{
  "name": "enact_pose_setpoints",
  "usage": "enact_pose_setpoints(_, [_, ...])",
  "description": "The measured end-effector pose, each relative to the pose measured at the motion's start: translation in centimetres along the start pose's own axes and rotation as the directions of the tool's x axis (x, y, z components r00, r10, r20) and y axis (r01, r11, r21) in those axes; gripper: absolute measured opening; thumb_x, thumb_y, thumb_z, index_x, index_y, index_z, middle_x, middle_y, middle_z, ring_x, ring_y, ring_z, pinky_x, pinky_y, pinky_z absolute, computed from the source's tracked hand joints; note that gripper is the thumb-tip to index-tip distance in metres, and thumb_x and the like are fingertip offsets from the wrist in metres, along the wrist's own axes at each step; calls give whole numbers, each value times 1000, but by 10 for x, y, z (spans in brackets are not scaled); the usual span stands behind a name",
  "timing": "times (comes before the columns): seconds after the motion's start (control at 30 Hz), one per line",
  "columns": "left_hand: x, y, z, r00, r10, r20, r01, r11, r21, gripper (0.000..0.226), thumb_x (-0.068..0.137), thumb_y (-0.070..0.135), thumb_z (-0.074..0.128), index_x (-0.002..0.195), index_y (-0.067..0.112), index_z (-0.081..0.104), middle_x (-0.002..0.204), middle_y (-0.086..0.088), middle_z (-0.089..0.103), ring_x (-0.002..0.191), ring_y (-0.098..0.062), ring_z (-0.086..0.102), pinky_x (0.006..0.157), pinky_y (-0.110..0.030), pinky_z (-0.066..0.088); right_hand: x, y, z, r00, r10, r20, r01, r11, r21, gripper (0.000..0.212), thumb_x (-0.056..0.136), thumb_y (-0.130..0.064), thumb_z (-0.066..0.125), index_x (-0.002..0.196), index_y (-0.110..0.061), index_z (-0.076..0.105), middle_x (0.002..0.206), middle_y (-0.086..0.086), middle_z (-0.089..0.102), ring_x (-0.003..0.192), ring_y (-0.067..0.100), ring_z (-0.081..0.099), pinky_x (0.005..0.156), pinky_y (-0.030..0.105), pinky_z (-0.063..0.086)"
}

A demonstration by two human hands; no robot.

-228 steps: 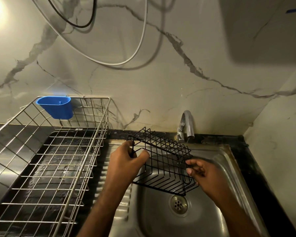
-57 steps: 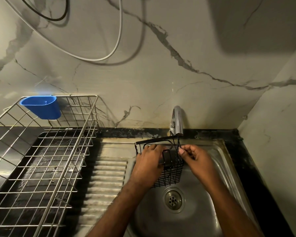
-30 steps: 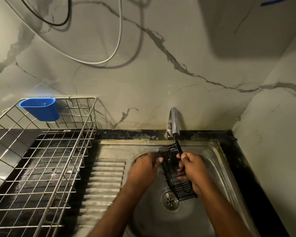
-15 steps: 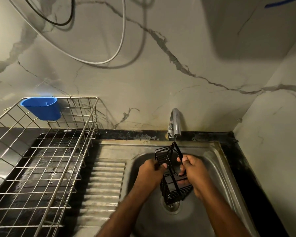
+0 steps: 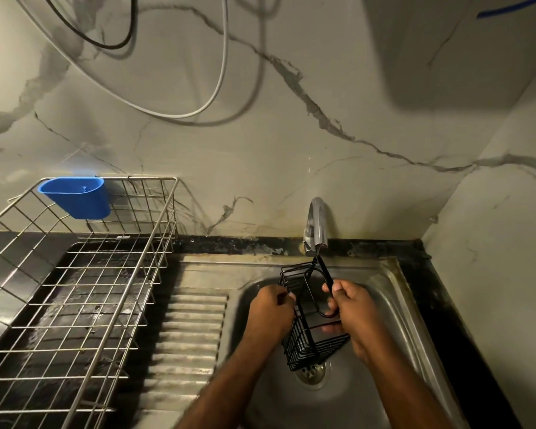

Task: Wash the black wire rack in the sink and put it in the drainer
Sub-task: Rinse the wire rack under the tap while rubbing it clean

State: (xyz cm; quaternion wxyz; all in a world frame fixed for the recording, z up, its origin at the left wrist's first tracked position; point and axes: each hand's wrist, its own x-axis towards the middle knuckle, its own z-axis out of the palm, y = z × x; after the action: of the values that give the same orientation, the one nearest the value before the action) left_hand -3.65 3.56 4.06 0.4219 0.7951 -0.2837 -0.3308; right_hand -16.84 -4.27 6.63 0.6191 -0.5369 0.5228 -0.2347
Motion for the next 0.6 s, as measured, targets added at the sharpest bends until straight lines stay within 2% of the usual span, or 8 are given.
enact_pose_setpoints(0.17, [2, 0, -3, 1000, 24, 14, -24, 1000, -7, 17, 99, 25, 59, 106, 15, 71, 87, -3, 72, 77, -18, 71, 77, -43, 64, -1, -4, 0, 1000, -20, 4, 20, 1000, -9, 27, 106, -25, 40, 103, -18, 66, 77, 7, 53, 76, 19, 56, 48, 26, 53])
enact_pose_setpoints(0.33, [0, 1, -7, 1000, 24, 8, -23, 1000, -17, 18, 101, 30, 59, 89, 20, 69, 82, -5, 75, 76, -20, 74, 71, -40, 63, -1, -6, -2, 999, -30, 25, 31, 998, -58, 27, 106, -27, 40, 103, -20, 66, 76, 5, 54, 75, 18, 58, 54, 28, 54])
enact_pose_setpoints(0.47, [-1, 3, -9, 999, -45, 28, 47, 993, -104, 25, 101, 34, 60, 82, 18, 66, 69, -1, 69, 61, -17, 67, 64, -35, 60, -1, -5, -3, 999, -39, 35, 43, 992, -115, 28, 106, -28, 39, 102, -21, 66, 74, 3, 55, 73, 16, 58, 53, 25, 49])
enact_pose_setpoints(0.6, [-5, 7, -7, 996, -73, 42, 80, 979, -187, 19, 99, 20, 65, 81, 15, 68, 64, 0, 62, 48, -5, 55, 52, -27, 52, 2, -6, -4, 997, -72, 34, 76, 988, -132, 25, 105, -26, 43, 103, -22, 67, 73, 3, 59, 69, 14, 58, 58, 26, 50])
